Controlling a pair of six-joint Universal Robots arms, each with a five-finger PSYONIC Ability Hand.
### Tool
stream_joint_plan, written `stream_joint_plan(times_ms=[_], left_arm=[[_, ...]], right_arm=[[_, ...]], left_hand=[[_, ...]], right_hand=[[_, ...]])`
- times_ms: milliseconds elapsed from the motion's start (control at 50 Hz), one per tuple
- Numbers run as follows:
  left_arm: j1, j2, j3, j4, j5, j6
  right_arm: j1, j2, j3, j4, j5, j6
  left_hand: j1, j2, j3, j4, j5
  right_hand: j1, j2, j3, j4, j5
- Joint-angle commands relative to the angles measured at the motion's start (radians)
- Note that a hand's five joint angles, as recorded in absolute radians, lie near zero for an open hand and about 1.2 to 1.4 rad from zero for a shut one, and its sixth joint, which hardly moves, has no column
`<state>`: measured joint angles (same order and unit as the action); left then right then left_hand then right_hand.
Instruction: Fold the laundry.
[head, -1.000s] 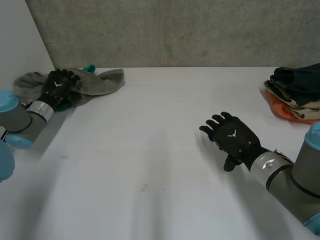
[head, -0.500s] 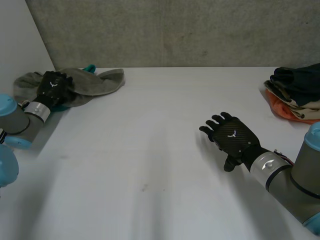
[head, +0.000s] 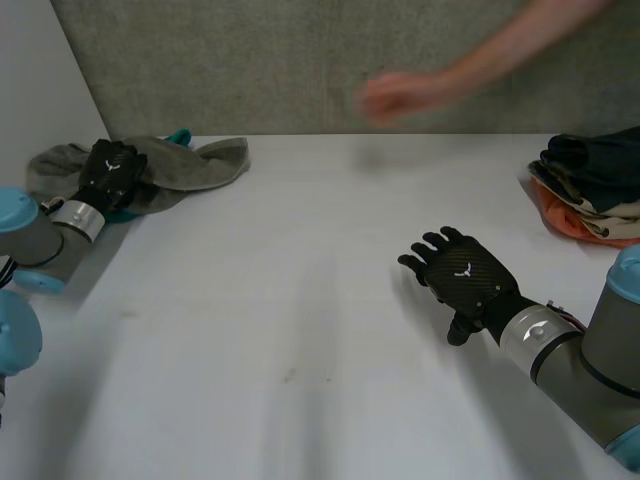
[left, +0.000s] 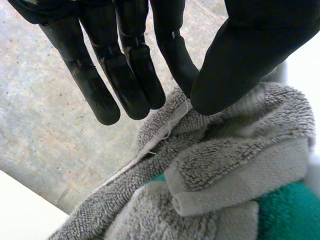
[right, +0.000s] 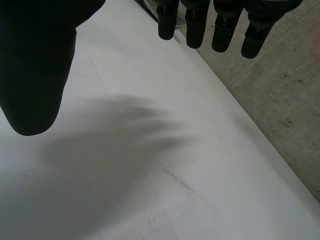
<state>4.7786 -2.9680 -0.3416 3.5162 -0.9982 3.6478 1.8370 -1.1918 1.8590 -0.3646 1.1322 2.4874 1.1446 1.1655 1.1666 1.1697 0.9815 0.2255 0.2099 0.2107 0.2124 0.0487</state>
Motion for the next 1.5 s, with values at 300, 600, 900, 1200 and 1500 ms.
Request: stream_joint_plan(times_ms=[300, 600, 900, 1200, 1500], left_arm=[[-0.051, 0.202, -0.296, 0.021, -0.099, 0.002], [-0.083, 0.897, -0.973, 0.052, -0.241, -0.08], [-0.071, 0.997, -1.177, -0.103, -0.287, -0.209], [-0.057, 0.615, -0.844, -0.029, -0.289, -0.025], [-0.077, 0.486, -0.682, -0.029, -0.28, 0.028]], right_arm=[[-0.001, 0.001, 0.002, 0.003, -0.003, -0.013], [0.002, 0.0, 0.014, 0.004, -0.012, -0.012], [-0.001, -0.026, 0.025, 0.023, 0.001, -0.005], [-0.001, -0.066, 0.025, 0.075, 0.004, 0.011], [0.001, -0.097, 0.025, 0.072, 0.008, 0.022]], left_hand=[[-0.955, -0.975, -0.977, -0.98, -0.966], [-0.958, -0.978, -0.979, -0.983, -0.969], [-0.943, -0.964, -0.965, -0.968, -0.954], [-0.931, -0.952, -0.953, -0.956, -0.943], [0.252, 0.231, 0.23, 0.227, 0.24]], right_hand=[[-0.051, -0.035, -0.036, -0.038, -0.049], [-0.051, -0.035, -0.036, -0.038, -0.049], [-0.051, -0.035, -0.036, -0.038, -0.049], [-0.051, -0.035, -0.036, -0.038, -0.049], [-0.051, -0.035, -0.036, -0.038, -0.049]])
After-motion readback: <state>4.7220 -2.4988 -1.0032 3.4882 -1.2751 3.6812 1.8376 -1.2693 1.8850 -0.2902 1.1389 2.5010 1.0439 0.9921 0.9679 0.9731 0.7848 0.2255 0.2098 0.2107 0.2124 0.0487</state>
